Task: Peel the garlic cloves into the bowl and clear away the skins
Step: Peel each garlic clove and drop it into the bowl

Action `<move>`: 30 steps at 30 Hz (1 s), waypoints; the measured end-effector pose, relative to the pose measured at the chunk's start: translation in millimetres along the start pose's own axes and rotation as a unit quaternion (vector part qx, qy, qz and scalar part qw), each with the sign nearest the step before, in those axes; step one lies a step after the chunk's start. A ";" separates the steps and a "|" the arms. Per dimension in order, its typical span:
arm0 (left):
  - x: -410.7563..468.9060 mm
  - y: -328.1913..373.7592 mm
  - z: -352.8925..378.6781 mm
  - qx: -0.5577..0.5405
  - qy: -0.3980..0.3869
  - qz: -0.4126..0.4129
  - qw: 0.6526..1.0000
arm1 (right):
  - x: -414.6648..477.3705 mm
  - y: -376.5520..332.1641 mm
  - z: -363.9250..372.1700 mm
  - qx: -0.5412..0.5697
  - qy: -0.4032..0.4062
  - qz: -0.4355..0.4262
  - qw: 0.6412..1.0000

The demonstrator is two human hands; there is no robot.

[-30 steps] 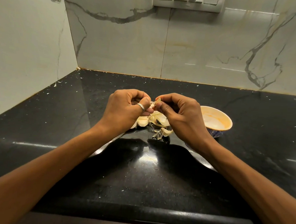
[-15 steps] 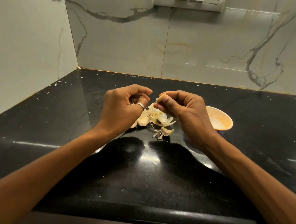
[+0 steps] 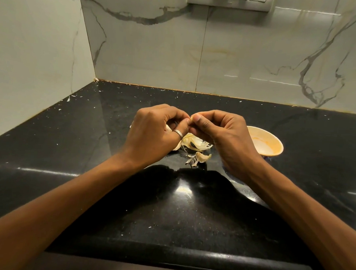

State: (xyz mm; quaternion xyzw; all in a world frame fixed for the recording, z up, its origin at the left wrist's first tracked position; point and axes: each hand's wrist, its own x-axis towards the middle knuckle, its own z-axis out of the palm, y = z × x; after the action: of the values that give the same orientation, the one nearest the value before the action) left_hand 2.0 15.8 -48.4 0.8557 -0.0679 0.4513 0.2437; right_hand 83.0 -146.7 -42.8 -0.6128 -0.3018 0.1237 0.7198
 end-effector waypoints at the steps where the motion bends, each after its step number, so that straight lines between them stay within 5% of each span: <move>1: 0.0 -0.9 -0.1 0.004 -0.004 0.003 1.000 | 0.0 0.2 0.5 -0.003 0.000 -0.001 1.000; 20: -0.5 -1.7 0.5 0.006 -0.026 0.013 1.000 | -0.9 1.9 0.7 -0.065 -0.005 -0.027 0.998; 30: -0.4 -1.1 0.9 -0.063 -0.041 -0.056 0.996 | -2.1 -1.0 0.6 -0.026 -0.007 -0.003 1.000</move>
State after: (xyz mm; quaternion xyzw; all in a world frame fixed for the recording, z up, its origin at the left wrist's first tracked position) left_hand 2.8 16.2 -49.5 0.8590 -0.0586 0.3962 0.3189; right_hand 80.9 -147.6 -42.4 -0.6293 -0.3120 0.1184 0.7019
